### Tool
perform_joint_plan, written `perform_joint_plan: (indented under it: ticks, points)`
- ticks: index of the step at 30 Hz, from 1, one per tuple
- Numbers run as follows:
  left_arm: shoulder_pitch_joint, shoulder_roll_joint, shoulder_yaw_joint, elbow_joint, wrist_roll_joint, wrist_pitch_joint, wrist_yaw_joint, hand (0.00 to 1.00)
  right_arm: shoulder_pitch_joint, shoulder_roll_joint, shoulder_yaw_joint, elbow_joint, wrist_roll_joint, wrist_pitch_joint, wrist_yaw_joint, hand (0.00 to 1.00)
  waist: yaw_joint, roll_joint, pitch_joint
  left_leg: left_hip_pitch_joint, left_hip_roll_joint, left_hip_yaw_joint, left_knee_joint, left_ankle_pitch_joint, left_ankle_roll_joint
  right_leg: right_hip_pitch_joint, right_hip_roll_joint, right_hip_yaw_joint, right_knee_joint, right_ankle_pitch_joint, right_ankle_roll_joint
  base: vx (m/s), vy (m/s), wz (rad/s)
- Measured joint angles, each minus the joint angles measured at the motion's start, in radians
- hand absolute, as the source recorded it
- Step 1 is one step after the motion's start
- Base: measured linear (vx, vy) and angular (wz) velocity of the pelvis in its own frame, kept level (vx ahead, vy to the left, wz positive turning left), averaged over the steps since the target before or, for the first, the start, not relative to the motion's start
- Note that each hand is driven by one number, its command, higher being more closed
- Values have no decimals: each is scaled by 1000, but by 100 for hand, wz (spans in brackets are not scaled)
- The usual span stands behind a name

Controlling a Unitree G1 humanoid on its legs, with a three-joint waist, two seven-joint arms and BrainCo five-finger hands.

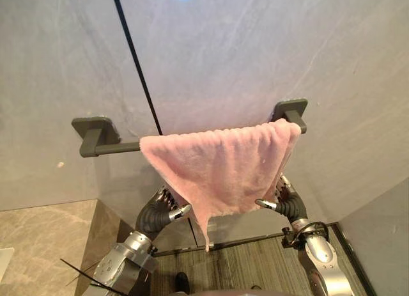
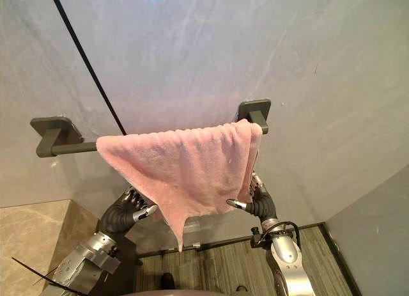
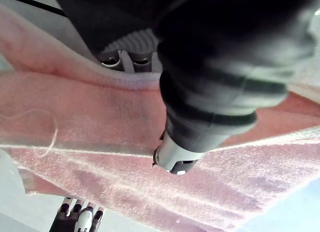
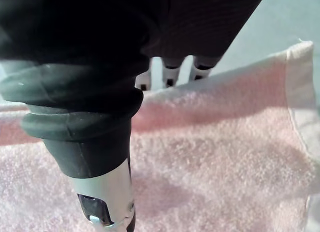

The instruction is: Organize washtable

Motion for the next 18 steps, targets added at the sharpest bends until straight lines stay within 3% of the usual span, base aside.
perform_joint_plan:
  ticks: [1,2,9,17,18]
  points:
    - [0,0,1,-1,0,-4,0,0,0,0,0,0,0,0,1,0,0,0,0,0,0,0,0,0,0,0,0,0,0,0,0,0,0,0]
    - [0,-1,4,-8,0,-9,-2,100,0,0,0,0,0,0,3,0,0,-1,-1,1,0,0,0,0,0,1,0,0,0,0,0,0,0,0]
    - [-9,-15,37,-41,12,-38,-2,100,0,0,0,-1,0,0,18,0,2,-4,-2,9,0,-1,0,0,0,10,0,-1,0,0,0,0,0,0]
    - [-24,-146,58,-43,139,-58,47,100,0,5,-4,-5,0,0,19,0,2,-5,-3,9,0,-1,0,0,0,10,0,-1,0,-1,1,0,0,0]
    - [-29,-168,69,-43,153,-59,62,100,0,8,-9,-5,0,0,18,100,3,-5,-3,9,0,-1,0,0,0,10,0,-1,0,-1,0,0,0,0]
